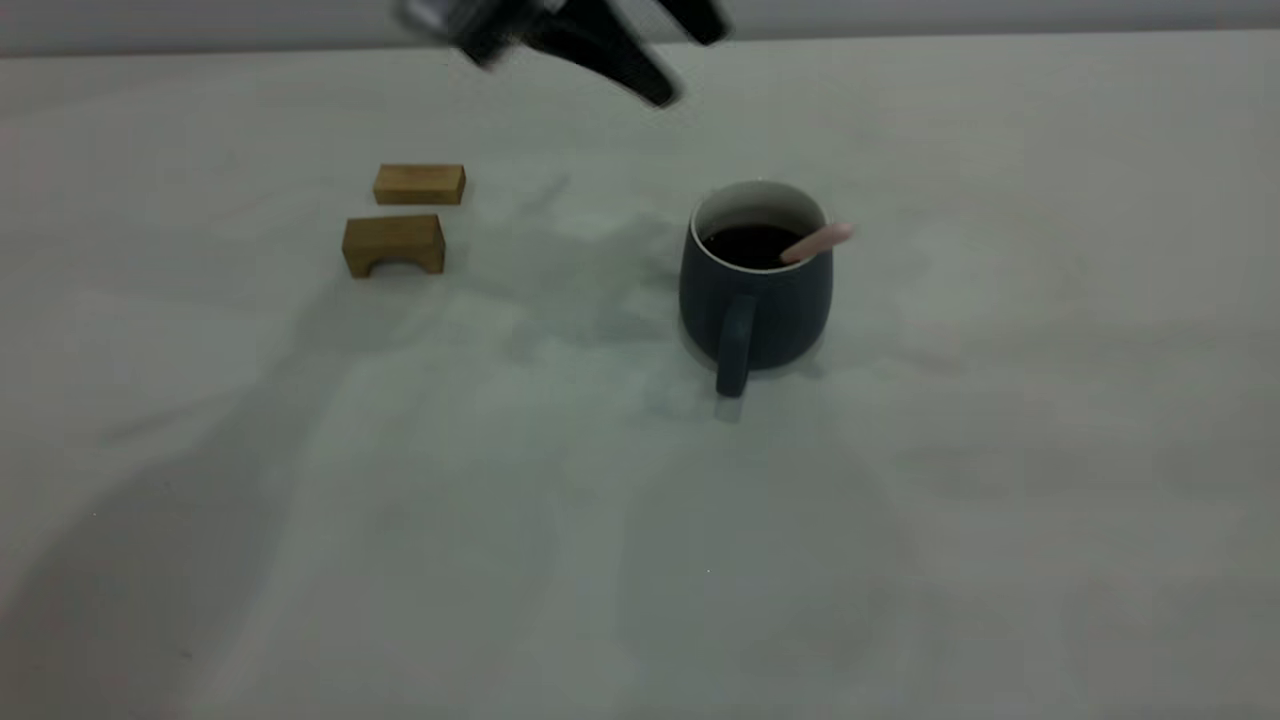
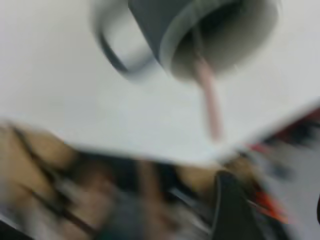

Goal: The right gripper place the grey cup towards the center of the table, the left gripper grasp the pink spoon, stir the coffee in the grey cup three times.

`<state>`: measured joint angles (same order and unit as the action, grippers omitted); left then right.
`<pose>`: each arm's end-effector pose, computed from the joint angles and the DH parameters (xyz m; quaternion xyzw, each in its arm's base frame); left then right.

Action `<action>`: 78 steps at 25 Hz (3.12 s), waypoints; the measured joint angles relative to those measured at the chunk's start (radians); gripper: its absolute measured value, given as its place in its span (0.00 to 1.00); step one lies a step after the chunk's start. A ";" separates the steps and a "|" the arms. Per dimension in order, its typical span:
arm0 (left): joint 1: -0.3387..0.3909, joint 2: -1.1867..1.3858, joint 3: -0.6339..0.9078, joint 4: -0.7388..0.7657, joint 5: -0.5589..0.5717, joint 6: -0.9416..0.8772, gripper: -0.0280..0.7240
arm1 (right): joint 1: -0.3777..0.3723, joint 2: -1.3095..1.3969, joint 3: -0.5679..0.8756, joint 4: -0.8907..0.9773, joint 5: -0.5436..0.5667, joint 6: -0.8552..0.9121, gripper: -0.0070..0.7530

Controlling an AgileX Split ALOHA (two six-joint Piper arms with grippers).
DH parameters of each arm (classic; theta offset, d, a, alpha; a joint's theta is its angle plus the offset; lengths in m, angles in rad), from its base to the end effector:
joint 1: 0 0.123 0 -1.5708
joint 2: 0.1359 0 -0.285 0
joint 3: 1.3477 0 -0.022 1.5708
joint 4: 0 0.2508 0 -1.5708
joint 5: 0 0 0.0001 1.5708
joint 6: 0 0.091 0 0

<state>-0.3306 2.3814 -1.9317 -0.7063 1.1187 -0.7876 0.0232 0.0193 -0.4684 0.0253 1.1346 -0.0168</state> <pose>0.4448 -0.2089 0.1489 0.3458 -0.8819 0.2915 0.1328 -0.0022 0.0020 0.2628 -0.0183 0.8838 0.0141 0.4672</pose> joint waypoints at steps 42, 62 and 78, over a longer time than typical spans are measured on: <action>0.252 -2.257 1.358 0.815 0.044 0.626 0.67 | 0.000 0.000 0.000 0.000 0.000 0.000 0.32; 0.272 -2.339 1.444 0.706 0.016 0.788 0.67 | 0.000 0.000 0.000 0.000 0.000 0.000 0.32; 0.272 -2.339 1.444 0.700 0.016 0.788 0.67 | 0.000 0.000 0.000 0.000 0.000 0.000 0.32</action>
<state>-0.0583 0.0424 -0.4875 -0.0059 1.1343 0.0000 0.0232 0.0193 -0.4684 0.0253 1.1346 -0.0168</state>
